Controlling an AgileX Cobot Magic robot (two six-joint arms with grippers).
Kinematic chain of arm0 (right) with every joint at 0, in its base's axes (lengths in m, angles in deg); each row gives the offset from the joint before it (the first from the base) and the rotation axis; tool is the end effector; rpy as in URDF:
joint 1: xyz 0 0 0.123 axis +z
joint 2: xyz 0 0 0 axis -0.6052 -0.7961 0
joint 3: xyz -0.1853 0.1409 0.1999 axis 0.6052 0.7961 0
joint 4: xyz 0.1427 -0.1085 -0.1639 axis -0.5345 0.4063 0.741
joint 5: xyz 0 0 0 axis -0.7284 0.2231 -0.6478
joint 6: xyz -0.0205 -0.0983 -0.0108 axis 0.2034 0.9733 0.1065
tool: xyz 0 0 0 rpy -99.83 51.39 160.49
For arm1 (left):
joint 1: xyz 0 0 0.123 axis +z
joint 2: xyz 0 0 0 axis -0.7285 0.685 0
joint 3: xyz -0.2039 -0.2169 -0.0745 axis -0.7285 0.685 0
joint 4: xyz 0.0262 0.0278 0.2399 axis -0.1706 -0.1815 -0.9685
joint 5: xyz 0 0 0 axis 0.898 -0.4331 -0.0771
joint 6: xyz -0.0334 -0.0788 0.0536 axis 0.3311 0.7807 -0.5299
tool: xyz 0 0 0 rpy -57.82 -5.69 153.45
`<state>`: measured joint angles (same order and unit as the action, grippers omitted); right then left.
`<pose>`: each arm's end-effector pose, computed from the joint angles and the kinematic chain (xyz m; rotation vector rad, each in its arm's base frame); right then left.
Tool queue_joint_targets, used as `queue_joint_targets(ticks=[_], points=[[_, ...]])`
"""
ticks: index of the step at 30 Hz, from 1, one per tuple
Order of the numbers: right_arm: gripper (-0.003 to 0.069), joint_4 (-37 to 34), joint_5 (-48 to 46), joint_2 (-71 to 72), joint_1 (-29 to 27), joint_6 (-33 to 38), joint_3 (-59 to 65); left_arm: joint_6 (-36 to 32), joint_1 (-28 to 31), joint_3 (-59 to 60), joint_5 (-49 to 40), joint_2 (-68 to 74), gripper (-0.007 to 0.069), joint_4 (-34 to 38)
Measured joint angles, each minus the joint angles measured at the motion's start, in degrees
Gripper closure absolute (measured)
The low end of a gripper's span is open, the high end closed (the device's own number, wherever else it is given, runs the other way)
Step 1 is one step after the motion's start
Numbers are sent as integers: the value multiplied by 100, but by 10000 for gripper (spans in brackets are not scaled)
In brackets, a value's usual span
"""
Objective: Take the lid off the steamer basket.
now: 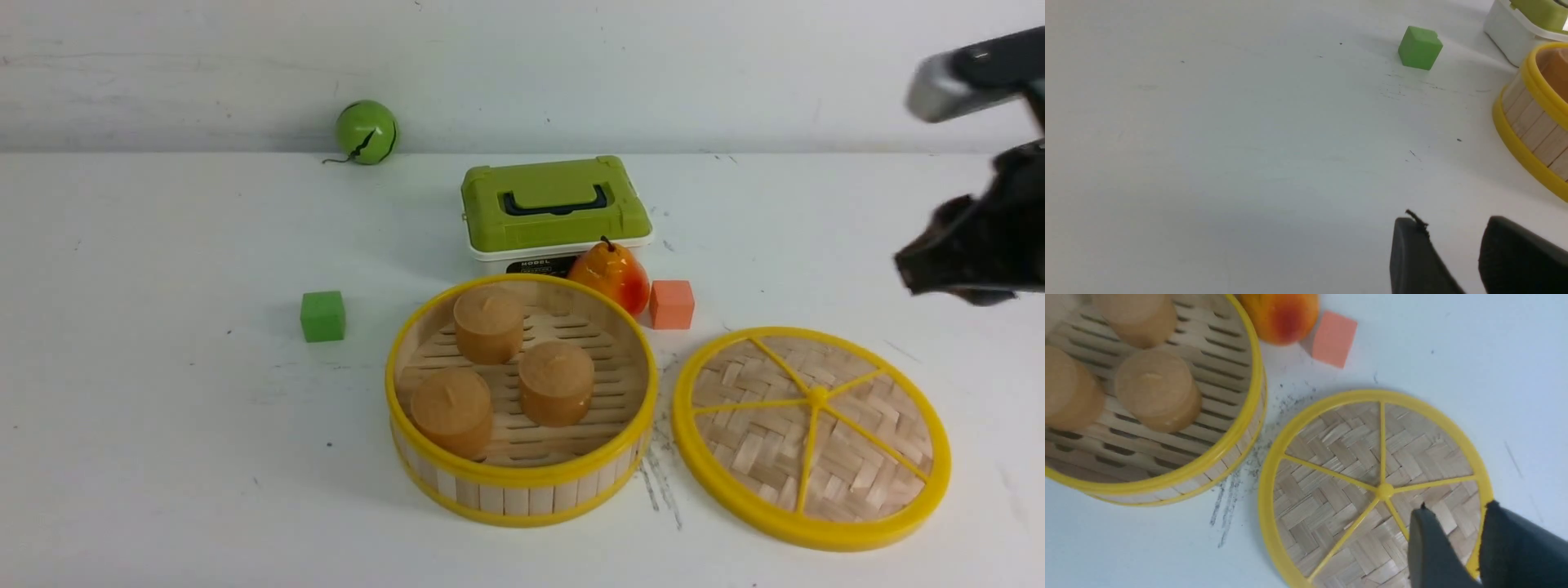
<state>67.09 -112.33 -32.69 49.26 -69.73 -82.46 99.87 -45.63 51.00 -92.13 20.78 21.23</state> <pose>0.2212 0.0566 0.3812 -0.3594 2.2711 0.1819 0.0318 -0.0014 0.1686 -0.2381 1.8501 -0.1782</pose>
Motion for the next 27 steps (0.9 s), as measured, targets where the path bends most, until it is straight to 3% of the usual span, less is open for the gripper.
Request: queue_joint_targets(ticks=[7, 18, 27], points=[[673, -719, 598, 2462, 0, 42, 1481, 0, 0, 0, 0, 0, 386, 0], [681, -1060, 1184, 4316, 0, 51, 2876, 0, 0, 0, 0, 0, 386, 0], [680, -484, 1078, 4509, 0, 27, 2928, 0, 0, 0, 0, 0, 386, 0]])
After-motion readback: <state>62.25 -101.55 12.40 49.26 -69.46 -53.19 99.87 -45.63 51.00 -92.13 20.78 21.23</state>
